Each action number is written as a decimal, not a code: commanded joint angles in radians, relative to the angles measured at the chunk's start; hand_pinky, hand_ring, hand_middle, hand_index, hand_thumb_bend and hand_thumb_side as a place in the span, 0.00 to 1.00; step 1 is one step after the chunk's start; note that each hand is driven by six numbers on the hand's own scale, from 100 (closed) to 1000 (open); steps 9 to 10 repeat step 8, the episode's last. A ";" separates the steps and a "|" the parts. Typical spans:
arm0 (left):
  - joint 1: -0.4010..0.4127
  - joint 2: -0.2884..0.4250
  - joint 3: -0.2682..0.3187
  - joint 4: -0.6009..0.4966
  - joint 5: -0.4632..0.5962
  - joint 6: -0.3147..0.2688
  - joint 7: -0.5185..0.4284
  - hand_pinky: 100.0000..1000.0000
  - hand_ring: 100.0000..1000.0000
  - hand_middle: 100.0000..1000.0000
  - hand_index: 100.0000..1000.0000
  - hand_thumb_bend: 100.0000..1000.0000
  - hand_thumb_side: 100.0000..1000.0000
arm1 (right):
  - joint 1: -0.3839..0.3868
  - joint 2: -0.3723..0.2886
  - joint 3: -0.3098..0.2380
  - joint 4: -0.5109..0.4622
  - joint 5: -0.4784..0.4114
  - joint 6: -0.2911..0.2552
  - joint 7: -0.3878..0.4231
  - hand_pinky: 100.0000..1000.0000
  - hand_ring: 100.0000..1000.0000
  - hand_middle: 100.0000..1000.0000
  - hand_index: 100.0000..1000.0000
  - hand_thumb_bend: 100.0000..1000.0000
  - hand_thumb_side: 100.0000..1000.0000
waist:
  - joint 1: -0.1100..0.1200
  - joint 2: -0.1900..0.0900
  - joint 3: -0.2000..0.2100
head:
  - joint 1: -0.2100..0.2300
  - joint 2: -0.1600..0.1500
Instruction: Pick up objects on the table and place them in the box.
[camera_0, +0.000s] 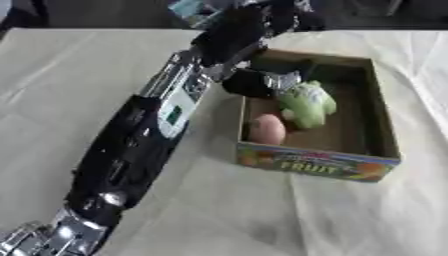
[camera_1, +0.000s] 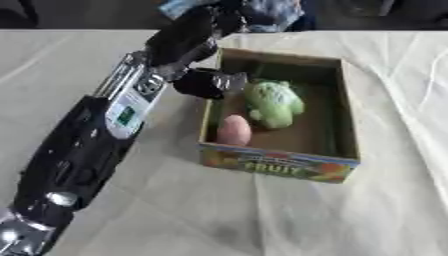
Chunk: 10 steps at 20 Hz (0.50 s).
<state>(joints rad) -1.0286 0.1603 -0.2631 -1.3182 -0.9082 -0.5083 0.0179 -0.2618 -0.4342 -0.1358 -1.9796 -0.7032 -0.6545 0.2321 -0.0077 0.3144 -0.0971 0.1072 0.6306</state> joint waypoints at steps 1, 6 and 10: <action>-0.004 0.022 -0.003 -0.059 0.021 0.015 0.003 0.58 0.77 1.00 0.87 0.08 0.86 | 0.000 -0.035 -0.016 -0.020 -0.018 -0.018 -0.006 0.88 0.78 0.54 0.89 0.41 1.00 | -0.005 -0.023 0.002 | -0.008 -0.005; 0.038 0.051 -0.007 -0.160 0.075 0.042 0.002 0.57 0.76 1.00 0.87 0.08 0.84 | 0.015 -0.041 -0.035 -0.020 -0.018 -0.042 -0.022 0.88 0.77 0.54 0.89 0.41 1.00 | -0.006 -0.022 0.019 | -0.029 -0.002; 0.062 0.069 -0.007 -0.211 0.110 0.057 -0.002 0.57 0.75 1.00 0.86 0.09 0.83 | 0.022 -0.042 -0.041 -0.020 -0.011 -0.047 -0.027 0.88 0.77 0.54 0.89 0.41 1.00 | -0.005 -0.021 0.027 | -0.042 -0.001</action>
